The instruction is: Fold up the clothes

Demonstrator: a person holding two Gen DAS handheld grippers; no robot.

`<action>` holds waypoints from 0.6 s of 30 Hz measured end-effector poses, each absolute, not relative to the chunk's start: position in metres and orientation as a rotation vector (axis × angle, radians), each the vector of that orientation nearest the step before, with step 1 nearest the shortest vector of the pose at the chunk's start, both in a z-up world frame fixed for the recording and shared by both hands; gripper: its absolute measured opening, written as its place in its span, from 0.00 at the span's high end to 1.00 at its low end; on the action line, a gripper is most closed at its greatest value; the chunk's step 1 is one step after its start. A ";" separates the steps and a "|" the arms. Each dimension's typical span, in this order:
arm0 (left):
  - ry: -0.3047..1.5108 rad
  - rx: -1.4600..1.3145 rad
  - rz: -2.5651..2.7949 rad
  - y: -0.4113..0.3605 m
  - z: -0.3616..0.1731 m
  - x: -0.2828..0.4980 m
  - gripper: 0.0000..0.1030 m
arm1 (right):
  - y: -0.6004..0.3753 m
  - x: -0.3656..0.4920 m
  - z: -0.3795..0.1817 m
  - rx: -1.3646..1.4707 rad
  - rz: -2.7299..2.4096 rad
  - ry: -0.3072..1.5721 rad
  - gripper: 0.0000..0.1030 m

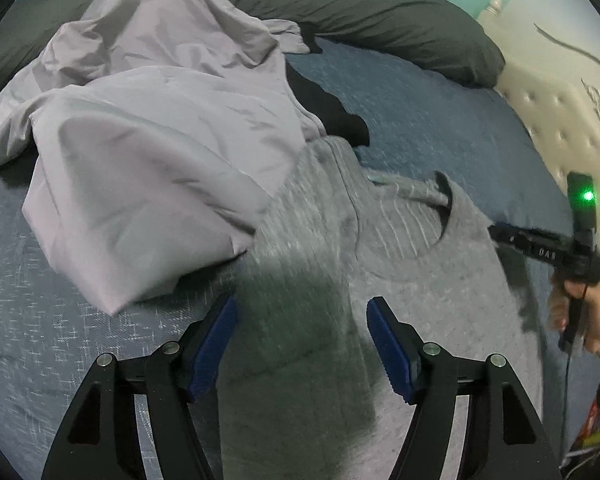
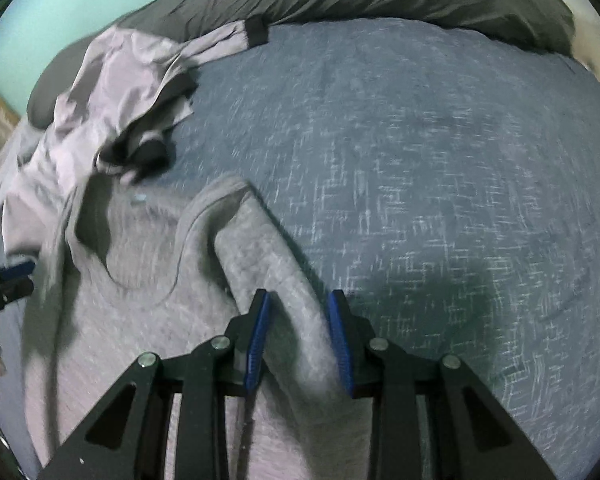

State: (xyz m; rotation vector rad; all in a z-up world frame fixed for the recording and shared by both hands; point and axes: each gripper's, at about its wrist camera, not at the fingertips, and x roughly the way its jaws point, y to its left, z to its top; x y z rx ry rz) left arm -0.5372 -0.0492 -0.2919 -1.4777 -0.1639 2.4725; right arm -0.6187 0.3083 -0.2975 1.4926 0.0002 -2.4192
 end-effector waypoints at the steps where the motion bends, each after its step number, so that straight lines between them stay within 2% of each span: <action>1: -0.130 -1.487 2.479 -0.047 -0.295 -0.536 0.33 | 0.307 -0.617 -0.298 1.480 -2.424 0.026 0.88; 2: -0.117 -1.502 2.479 -0.046 -0.298 -0.535 0.37 | 0.307 -0.615 -0.297 1.469 -2.430 0.044 0.92; 4: -0.117 -1.530 2.471 -0.046 -0.305 -0.535 0.63 | 0.309 -0.614 -0.296 1.452 -2.444 0.042 0.95; 7: -0.092 -1.538 2.478 -0.047 -0.308 -0.533 0.80 | 0.312 -0.612 -0.291 1.414 -2.483 0.067 0.96; 12: -0.083 -1.529 2.494 -0.058 -0.304 -0.528 0.90 | 0.320 -0.613 -0.278 1.356 -2.579 0.086 0.97; 18: -0.289 -1.550 2.526 -0.101 -0.304 -0.533 0.91 | 0.321 -0.618 -0.278 1.357 -2.610 0.048 0.97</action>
